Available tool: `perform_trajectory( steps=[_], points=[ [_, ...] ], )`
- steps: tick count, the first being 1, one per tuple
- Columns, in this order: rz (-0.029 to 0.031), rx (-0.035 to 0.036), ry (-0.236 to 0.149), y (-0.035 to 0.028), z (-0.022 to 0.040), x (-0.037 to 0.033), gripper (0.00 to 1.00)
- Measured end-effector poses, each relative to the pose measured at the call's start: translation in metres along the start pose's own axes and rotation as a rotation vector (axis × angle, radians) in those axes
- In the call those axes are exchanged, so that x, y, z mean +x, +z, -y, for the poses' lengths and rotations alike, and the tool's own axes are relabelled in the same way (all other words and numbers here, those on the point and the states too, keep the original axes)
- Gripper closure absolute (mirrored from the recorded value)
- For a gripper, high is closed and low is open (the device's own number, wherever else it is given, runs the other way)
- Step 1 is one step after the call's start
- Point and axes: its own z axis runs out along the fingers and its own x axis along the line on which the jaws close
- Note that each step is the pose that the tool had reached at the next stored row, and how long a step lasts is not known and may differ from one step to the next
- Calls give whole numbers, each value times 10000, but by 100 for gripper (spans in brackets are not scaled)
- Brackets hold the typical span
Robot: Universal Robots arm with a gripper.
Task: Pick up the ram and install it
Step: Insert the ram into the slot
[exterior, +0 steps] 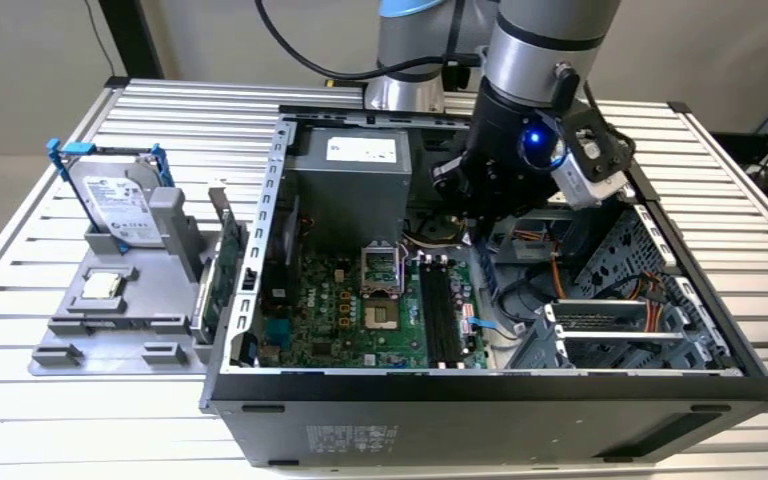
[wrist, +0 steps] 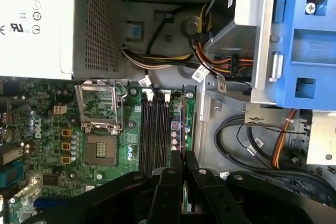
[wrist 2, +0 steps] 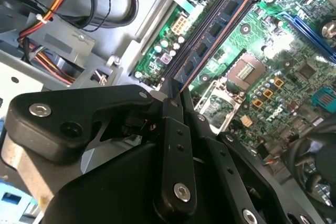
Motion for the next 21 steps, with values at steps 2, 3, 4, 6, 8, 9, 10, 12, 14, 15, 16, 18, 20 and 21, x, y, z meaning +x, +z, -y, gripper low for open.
perform_trajectory(
  steps=[2,3,4,6,8,9,10,12,14,15,16,18,20,21],
  points=[
    [1,8,0,29,-5,0,100],
    [1,13,0,46,-8,0,100],
    [1,23,0,65,-13,1,100],
    [0,48,-1,100,-18,0,100],
    [-1,75,0,137,-27,1,100],
    [-2,78,0,155,-30,1,100],
    [-1,82,10,173,-31,2,100],
    [-4,144,36,201,-32,7,100],
    [-8,169,155,237,-33,24,100],
    [-10,183,238,255,-34,33,100],
    [-11,200,305,273,-37,40,100],
    [-16,227,440,309,-40,55,100],
    [-21,247,640,346,-41,60,100],
    [-23,248,723,363,-42,63,100]
  ],
)
